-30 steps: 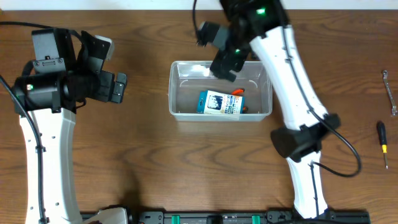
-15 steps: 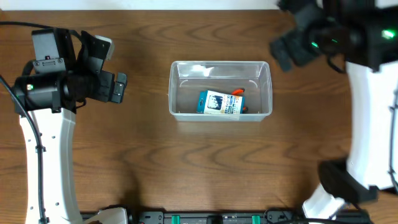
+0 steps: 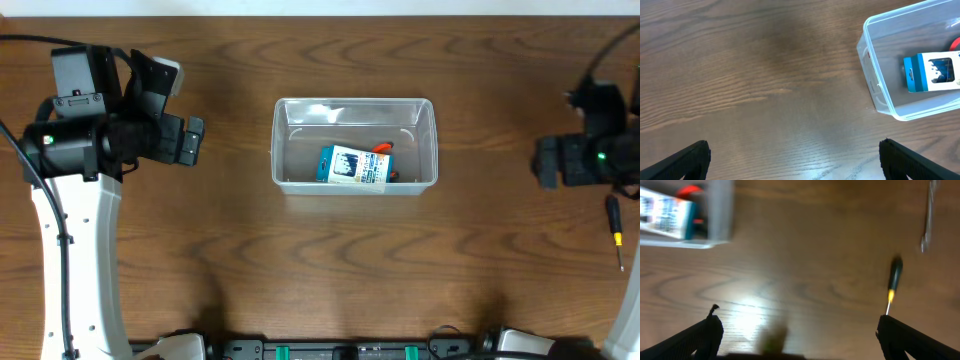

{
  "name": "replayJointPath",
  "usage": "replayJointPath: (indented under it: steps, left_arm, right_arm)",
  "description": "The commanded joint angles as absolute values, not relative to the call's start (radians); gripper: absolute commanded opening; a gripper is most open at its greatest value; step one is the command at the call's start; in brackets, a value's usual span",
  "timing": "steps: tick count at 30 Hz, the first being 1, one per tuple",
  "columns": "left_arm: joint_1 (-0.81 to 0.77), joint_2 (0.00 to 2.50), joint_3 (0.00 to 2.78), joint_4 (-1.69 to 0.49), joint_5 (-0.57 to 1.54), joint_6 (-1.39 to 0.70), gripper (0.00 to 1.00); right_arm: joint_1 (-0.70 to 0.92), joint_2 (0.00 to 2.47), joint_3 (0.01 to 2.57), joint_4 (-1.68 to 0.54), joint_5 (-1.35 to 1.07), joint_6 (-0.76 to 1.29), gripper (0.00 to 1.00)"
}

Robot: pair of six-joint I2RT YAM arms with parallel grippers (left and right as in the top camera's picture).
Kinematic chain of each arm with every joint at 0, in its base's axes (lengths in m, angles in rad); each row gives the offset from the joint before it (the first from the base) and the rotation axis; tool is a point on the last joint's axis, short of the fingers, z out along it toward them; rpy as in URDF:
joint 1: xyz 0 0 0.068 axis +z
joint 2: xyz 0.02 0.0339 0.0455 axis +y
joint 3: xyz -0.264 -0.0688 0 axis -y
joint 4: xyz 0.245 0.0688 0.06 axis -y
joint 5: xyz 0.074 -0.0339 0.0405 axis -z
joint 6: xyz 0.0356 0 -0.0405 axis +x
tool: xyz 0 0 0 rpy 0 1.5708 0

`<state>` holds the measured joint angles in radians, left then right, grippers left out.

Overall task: Pack container
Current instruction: 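Raise the right gripper and move it right toward the silver wrench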

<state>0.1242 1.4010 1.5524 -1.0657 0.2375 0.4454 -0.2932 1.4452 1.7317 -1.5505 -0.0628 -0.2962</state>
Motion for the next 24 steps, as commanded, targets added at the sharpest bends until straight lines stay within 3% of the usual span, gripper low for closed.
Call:
replayJointPath:
  steps: [1,9,16,24]
  left_arm:
    - [0.13,1.405,1.553,-1.064,0.25,0.443,0.98]
    - [0.13,1.405,1.553,-1.064,0.25,0.443,0.98]
    - [0.13,1.405,1.554,-1.064,0.25,0.443,0.98]
    - [0.13,1.405,1.553,-1.064,0.25,0.443,0.98]
  right_arm:
    - [-0.357,1.446,1.7,-1.548,-0.086,-0.265,0.99]
    - [-0.37,1.456,1.689,-1.429,0.012,-0.305,0.99]
    - [-0.447,1.513,1.605,-1.111,0.063,-0.411,0.99]
    - [-0.546,1.807,1.837,-1.143,-0.061,-0.411,0.99]
